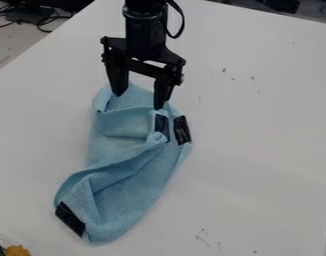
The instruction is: Unfold the cloth from top right to bottom left
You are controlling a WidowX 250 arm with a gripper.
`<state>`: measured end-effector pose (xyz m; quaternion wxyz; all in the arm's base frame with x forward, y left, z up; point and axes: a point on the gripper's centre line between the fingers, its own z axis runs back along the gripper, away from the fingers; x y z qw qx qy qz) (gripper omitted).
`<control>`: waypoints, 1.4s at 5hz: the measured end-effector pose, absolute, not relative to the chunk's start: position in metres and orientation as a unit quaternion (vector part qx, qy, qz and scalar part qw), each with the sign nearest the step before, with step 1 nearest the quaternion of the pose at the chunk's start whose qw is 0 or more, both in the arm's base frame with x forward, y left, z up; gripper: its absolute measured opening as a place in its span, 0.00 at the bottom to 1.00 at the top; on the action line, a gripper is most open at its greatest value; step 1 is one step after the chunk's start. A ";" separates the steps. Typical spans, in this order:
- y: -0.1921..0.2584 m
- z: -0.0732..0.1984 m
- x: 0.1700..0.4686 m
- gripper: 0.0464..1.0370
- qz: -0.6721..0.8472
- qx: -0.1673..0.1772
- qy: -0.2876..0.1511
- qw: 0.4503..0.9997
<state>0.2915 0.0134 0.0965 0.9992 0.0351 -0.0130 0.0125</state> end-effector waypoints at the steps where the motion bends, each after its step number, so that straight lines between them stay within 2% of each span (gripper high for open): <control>1: 0.013 0.088 0.290 0.96 0.013 0.034 0.002 0.999; 3: -0.020 0.075 0.325 0.96 -0.024 0.026 -0.012 0.999; 4: -0.033 0.060 0.336 0.96 -0.034 0.006 -0.012 0.999; 5: -0.039 0.047 0.338 0.96 -0.043 -0.016 -0.006 0.999; 7: -0.024 0.028 0.321 0.96 -0.007 -0.030 0.010 0.999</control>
